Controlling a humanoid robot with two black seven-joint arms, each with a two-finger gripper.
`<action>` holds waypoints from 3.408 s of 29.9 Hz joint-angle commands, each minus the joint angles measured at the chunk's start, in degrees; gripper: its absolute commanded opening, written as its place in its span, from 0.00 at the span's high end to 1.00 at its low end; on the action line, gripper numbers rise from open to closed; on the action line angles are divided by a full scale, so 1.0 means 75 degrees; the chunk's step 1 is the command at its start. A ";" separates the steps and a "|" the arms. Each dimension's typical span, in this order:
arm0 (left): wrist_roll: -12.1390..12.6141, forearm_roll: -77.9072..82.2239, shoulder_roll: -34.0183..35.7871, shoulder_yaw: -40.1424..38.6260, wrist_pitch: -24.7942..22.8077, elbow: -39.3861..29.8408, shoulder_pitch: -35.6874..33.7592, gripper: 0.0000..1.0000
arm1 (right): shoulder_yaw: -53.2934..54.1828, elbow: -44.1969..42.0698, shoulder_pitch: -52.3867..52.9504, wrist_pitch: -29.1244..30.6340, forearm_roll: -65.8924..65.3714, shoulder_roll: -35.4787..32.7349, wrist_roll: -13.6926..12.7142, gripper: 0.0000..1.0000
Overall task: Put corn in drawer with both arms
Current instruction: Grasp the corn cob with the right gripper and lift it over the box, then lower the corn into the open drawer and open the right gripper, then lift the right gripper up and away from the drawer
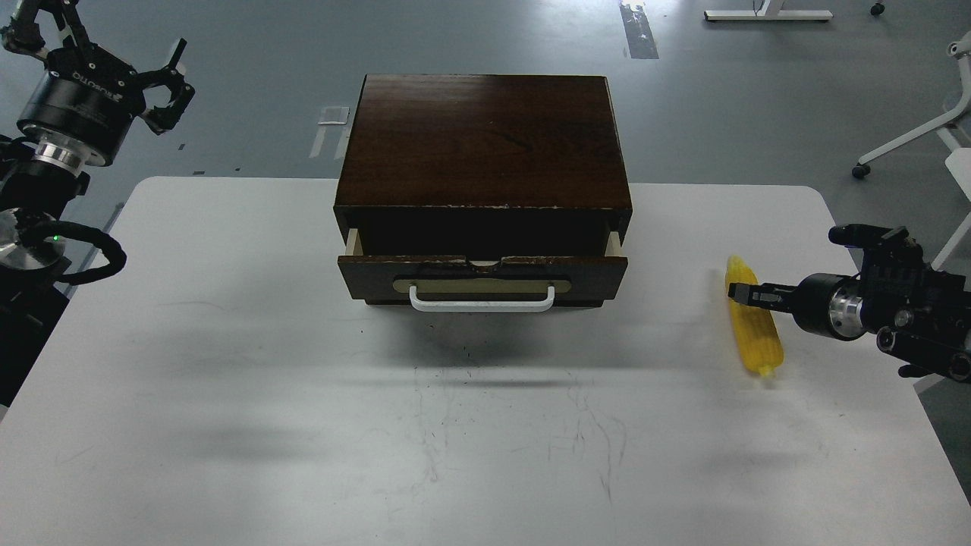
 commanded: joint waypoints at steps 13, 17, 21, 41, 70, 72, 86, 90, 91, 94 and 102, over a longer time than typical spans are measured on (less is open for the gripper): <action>0.0011 0.0013 0.0352 0.0048 0.0000 -0.0118 0.0000 0.02 | 0.0193 0.2146 0.5022 -0.0200 -0.2070 -0.0136 0.0025 1.00; 0.0011 0.0013 0.0364 0.0036 0.0000 -0.0118 0.0000 0.02 | 0.0193 0.2428 0.5400 -0.0223 -0.2834 0.0754 0.0025 1.00; 0.0011 0.0013 0.0481 0.0036 0.0000 -0.0118 0.0011 0.02 | 0.0181 0.2487 0.5635 -0.0411 -0.3864 0.1599 0.0283 1.00; 0.0011 0.0013 0.0516 0.0071 0.0000 -0.0106 0.0082 0.02 | -0.0123 0.2593 0.4944 -0.0962 -0.7359 0.2607 0.1209 1.00; -0.0025 0.0001 0.0528 0.0024 0.0000 -0.0095 0.0117 0.02 | -0.0018 0.2511 0.4615 -0.1149 -0.7301 0.2549 0.1197 0.42; -0.0025 0.0001 0.0540 0.0024 0.0000 -0.0095 0.0129 0.02 | 0.0029 0.2511 0.4639 -0.1149 -0.7289 0.2537 0.1197 0.41; -0.0013 -0.0011 0.0551 0.0024 0.0000 -0.0095 0.0129 0.02 | 0.1165 0.2055 0.4241 -0.1149 -0.4069 0.1284 0.1162 0.00; -0.0013 -0.0011 0.0458 0.0001 0.0000 -0.0071 0.0129 0.02 | 0.1937 0.1435 0.3680 -0.1149 -0.2021 0.1026 0.1115 0.00; -0.0024 -0.0011 0.0446 0.0001 0.0000 -0.0060 0.0129 0.02 | 0.2067 0.1294 0.3574 -0.1161 -0.1714 0.1002 0.1115 0.00; -0.0025 -0.0011 0.0317 -0.0034 0.0000 -0.0060 0.0117 0.02 | 0.2466 0.0533 0.3175 -0.1161 -0.0658 0.1002 0.1080 0.00; -0.0001 0.0001 0.0106 -0.0046 0.0000 -0.0060 0.0023 0.02 | 0.3754 -0.0477 0.1640 -0.1149 0.2377 0.0955 0.1068 0.00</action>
